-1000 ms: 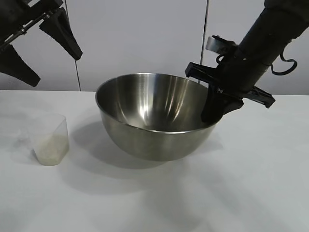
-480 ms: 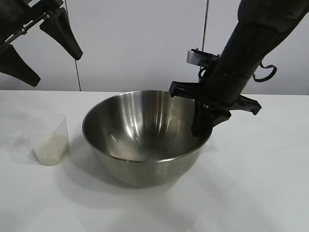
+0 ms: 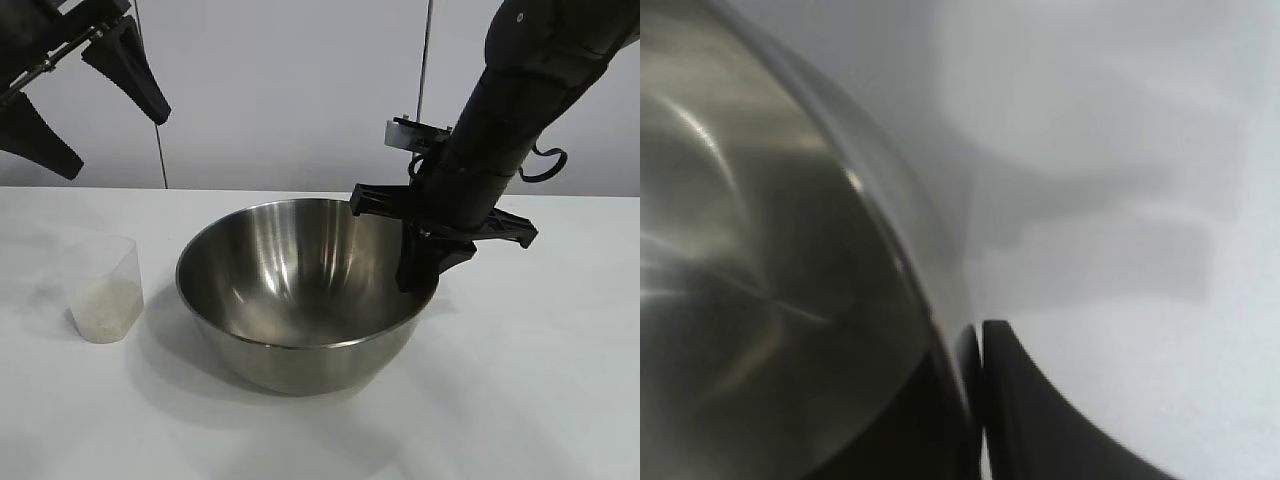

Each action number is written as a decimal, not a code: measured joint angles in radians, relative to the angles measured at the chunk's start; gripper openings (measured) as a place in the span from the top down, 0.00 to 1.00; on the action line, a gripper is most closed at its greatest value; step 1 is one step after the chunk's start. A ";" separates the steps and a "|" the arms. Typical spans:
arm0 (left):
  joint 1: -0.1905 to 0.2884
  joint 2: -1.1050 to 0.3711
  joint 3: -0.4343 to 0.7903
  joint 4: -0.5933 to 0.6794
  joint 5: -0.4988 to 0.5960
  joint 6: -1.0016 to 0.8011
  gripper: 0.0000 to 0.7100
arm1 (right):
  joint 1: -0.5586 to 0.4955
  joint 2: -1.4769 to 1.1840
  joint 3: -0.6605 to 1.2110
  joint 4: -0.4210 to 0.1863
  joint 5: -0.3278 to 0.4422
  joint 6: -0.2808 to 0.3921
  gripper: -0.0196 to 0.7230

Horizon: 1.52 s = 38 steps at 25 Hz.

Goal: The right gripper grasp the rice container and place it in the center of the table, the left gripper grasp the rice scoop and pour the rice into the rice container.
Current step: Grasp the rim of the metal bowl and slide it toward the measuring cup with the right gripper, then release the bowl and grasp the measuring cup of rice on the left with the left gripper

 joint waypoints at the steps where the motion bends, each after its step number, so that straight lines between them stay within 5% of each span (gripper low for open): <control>1: 0.000 0.000 0.000 0.000 0.000 0.000 0.03 | 0.000 -0.016 -0.018 -0.006 0.010 -0.001 0.19; 9: 0.000 0.000 0.000 0.000 0.000 0.000 0.03 | -0.051 -0.080 -0.307 -0.118 0.241 0.010 0.13; 16: 0.000 0.000 0.000 0.000 0.000 0.000 0.03 | -0.316 -0.080 -0.455 -0.220 0.438 -0.058 0.13; 19: 0.000 0.000 0.000 0.000 0.000 0.000 0.03 | -0.422 -0.095 -0.465 -0.210 0.499 -0.082 0.14; 25: 0.000 0.000 0.000 0.001 0.000 0.000 0.03 | -0.485 -0.256 -0.441 -0.124 0.515 -0.107 0.19; 31: 0.000 0.000 0.000 0.002 0.000 0.000 0.03 | -0.485 -0.633 -0.188 -0.114 0.517 -0.112 0.20; 38: 0.000 0.000 0.000 0.002 0.000 0.000 0.03 | -0.485 -1.219 0.185 -0.114 0.390 -0.094 0.20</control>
